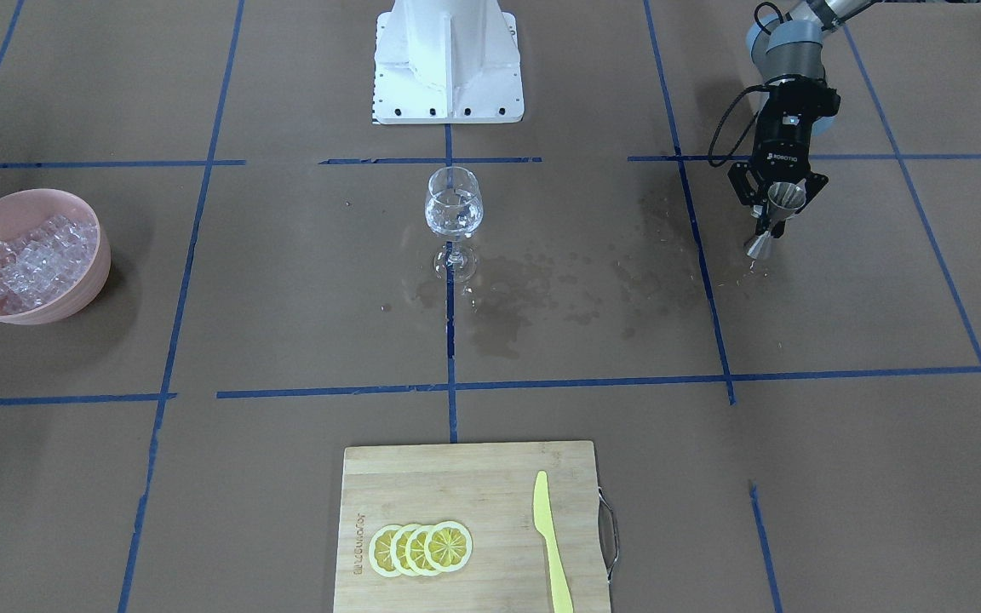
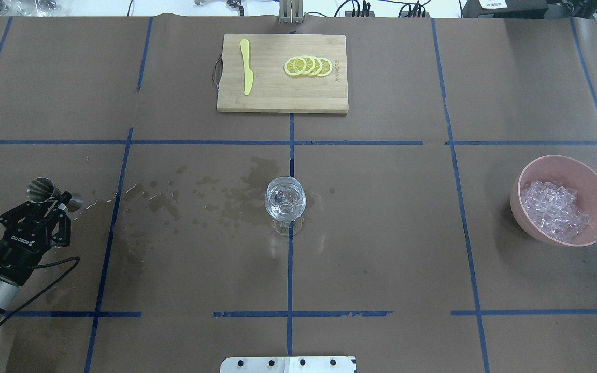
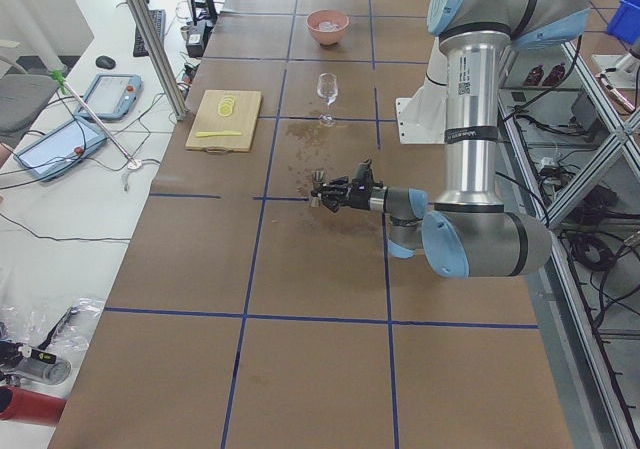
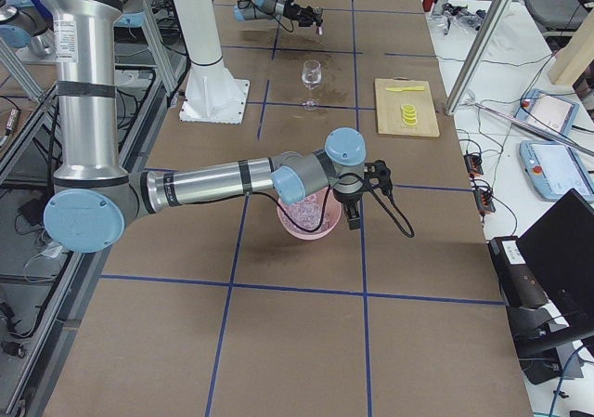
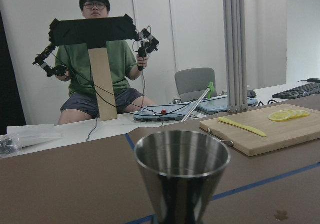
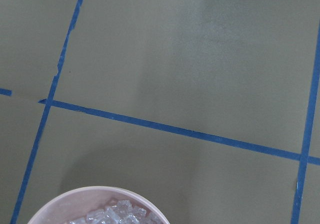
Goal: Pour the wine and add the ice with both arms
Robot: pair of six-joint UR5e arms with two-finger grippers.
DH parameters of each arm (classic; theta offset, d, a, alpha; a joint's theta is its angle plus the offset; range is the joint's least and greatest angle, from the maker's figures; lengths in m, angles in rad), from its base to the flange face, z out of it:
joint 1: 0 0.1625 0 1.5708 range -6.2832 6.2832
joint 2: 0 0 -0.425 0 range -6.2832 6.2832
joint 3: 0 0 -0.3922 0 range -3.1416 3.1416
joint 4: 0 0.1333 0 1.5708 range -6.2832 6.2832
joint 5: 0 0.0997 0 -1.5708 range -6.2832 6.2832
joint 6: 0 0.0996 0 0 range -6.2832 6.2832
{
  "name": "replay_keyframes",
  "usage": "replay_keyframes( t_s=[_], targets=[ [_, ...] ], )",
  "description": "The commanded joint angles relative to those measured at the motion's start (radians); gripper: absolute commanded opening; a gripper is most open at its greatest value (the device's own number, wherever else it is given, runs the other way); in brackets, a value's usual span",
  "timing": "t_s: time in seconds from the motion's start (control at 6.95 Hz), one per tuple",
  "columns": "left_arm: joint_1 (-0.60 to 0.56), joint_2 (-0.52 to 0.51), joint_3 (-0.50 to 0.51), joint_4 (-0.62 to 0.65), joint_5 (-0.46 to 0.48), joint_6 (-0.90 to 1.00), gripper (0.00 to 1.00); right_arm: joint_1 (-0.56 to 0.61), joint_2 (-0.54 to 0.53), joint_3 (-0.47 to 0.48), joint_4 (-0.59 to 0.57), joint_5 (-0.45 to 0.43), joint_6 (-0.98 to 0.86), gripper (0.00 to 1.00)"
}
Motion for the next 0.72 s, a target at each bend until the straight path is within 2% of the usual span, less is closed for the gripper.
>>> replay_keyframes(
  t_s=[0.0, 0.43, 0.58],
  targets=[
    [0.008, 0.067, 0.006, 0.003, 0.001, -0.014, 0.00, 0.000, -0.004, 0.003, 0.001, 0.002, 0.000, 1.00],
    [0.090, 0.066, 0.051, 0.056, -0.001, -0.277, 0.00, 0.000, -0.016, 0.014, 0.001, 0.002, 0.000, 1.00],
    [0.106, 0.066, 0.051, 0.063, 0.002, -0.288, 0.00, 0.000, -0.016, 0.015, 0.001, 0.002, 0.000, 1.00]
  ],
)
